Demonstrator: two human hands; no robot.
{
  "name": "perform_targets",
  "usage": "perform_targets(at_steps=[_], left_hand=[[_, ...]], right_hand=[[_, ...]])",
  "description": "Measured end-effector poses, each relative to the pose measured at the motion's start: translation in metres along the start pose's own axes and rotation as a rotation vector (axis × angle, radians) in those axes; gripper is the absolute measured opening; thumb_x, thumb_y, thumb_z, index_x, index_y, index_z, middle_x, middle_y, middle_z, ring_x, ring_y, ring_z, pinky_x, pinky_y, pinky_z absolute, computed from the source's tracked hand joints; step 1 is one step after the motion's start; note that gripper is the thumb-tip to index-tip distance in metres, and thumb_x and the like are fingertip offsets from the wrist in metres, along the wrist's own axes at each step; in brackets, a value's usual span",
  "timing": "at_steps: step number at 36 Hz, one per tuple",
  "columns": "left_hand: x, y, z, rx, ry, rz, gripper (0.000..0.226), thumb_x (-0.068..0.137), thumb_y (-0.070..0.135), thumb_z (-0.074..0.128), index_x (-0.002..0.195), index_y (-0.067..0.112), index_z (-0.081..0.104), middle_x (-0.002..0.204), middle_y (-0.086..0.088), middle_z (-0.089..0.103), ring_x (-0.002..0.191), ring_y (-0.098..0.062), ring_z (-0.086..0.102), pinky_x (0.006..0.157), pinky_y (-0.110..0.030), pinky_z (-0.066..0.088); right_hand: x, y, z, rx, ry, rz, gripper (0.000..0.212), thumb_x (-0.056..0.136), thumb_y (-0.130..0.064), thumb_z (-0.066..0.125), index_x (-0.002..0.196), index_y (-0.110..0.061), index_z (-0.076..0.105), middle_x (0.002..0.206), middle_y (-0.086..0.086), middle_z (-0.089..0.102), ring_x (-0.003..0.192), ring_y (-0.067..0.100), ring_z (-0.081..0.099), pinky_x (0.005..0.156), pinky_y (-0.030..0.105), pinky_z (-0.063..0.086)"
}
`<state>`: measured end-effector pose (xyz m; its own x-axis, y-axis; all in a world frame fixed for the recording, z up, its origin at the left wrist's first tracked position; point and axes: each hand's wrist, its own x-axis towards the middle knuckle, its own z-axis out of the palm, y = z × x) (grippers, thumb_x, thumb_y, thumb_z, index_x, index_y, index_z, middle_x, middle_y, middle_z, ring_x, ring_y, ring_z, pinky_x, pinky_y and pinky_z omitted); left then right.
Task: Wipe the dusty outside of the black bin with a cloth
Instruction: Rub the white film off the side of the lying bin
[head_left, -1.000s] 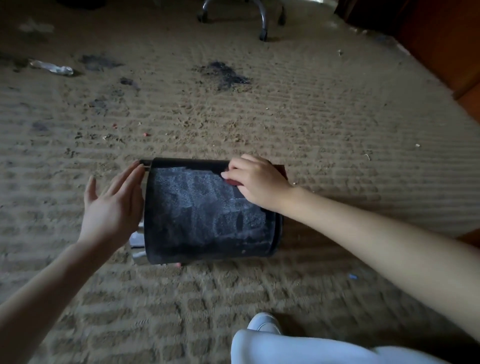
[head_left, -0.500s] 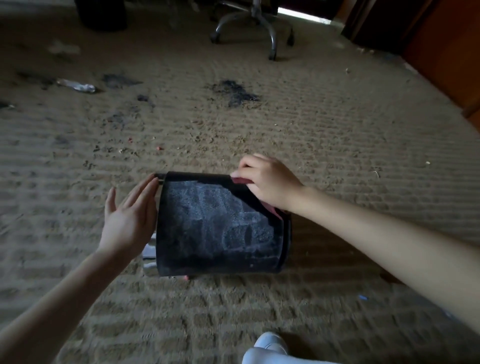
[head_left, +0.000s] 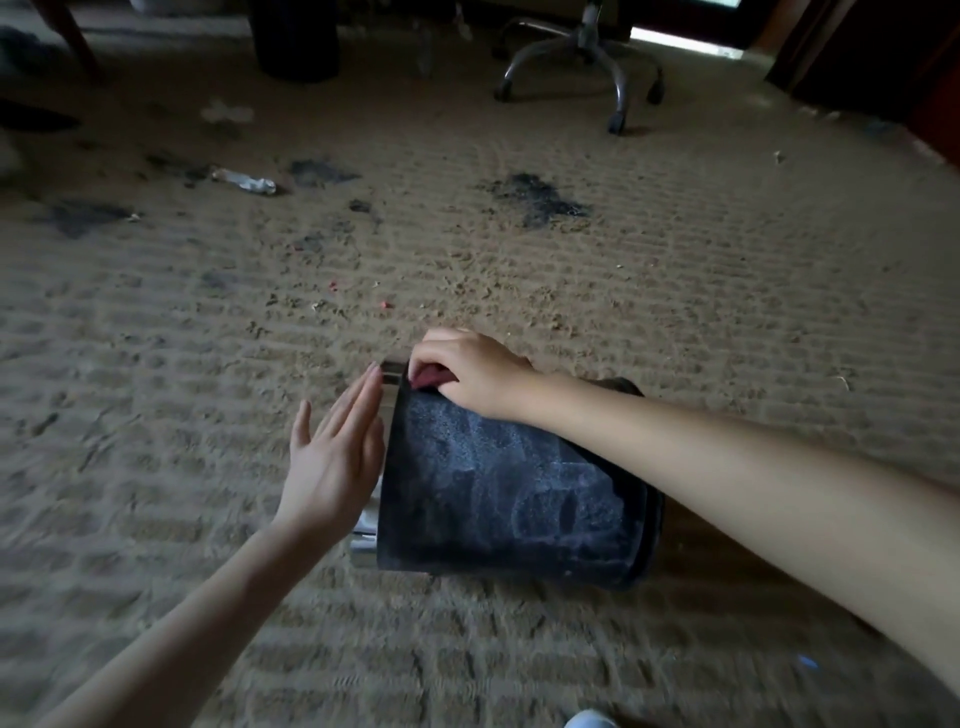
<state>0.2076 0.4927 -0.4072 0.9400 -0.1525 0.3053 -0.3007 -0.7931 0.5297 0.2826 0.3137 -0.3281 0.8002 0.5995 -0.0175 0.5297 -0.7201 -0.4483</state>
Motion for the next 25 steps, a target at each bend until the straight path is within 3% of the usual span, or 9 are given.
perform_targets(at_steps=[2, 6, 12, 18, 25], left_hand=[[0.0, 0.0, -0.001, 0.012, -0.001, 0.014, 0.055, 0.094, 0.036, 0.016, 0.144, 0.019, 0.031, 0.149, 0.009, 0.03, 0.134, 0.003, 0.023, 0.113, -0.051, 0.011], [-0.003, -0.002, -0.003, 0.017, -0.009, 0.021, 0.054, 0.095, 0.037, 0.015, 0.145, 0.021, 0.028, 0.149, 0.014, 0.024, 0.136, 0.004, 0.019, 0.115, -0.049, 0.009], [-0.007, -0.001, 0.001, -0.034, -0.003, -0.011, 0.053, 0.095, 0.033, 0.016, 0.147, 0.023, 0.023, 0.151, 0.016, 0.019, 0.137, 0.007, 0.014, 0.115, -0.05, 0.011], [-0.007, -0.002, 0.004, -0.06, 0.01, -0.05, 0.055, 0.094, 0.038, 0.014, 0.147, 0.024, 0.021, 0.15, 0.018, 0.017, 0.135, 0.011, 0.01, 0.115, -0.047, 0.01], [-0.009, -0.001, 0.002, -0.084, -0.017, -0.089, 0.057, 0.092, 0.045, 0.01, 0.146, 0.028, 0.021, 0.148, 0.022, 0.016, 0.134, 0.012, 0.011, 0.115, -0.043, 0.004]], right_hand=[[-0.008, 0.006, 0.002, -0.011, 0.021, -0.027, 0.032, 0.075, 0.012, 0.05, 0.093, -0.009, 0.066, 0.099, 0.007, 0.058, 0.096, 0.028, 0.052, 0.081, 0.035, 0.041], [-0.045, 0.032, -0.008, -0.047, 0.081, 0.008, 0.026, 0.079, 0.01, 0.055, 0.09, -0.01, 0.067, 0.095, 0.004, 0.061, 0.094, 0.026, 0.054, 0.084, 0.044, 0.046], [-0.093, 0.057, -0.028, -0.077, 0.13, 0.124, 0.023, 0.08, 0.009, 0.06, 0.089, -0.008, 0.07, 0.094, 0.006, 0.061, 0.092, 0.024, 0.057, 0.078, 0.022, 0.038], [-0.014, 0.007, -0.014, 0.094, 0.21, 0.005, 0.026, 0.077, 0.014, 0.052, 0.087, -0.004, 0.069, 0.091, 0.007, 0.058, 0.086, 0.023, 0.056, 0.078, 0.032, 0.045], [0.012, -0.01, 0.017, -0.012, 0.06, -0.159, 0.021, 0.076, 0.012, 0.054, 0.082, -0.006, 0.064, 0.089, 0.01, 0.059, 0.088, 0.029, 0.054, 0.077, 0.041, 0.046]])
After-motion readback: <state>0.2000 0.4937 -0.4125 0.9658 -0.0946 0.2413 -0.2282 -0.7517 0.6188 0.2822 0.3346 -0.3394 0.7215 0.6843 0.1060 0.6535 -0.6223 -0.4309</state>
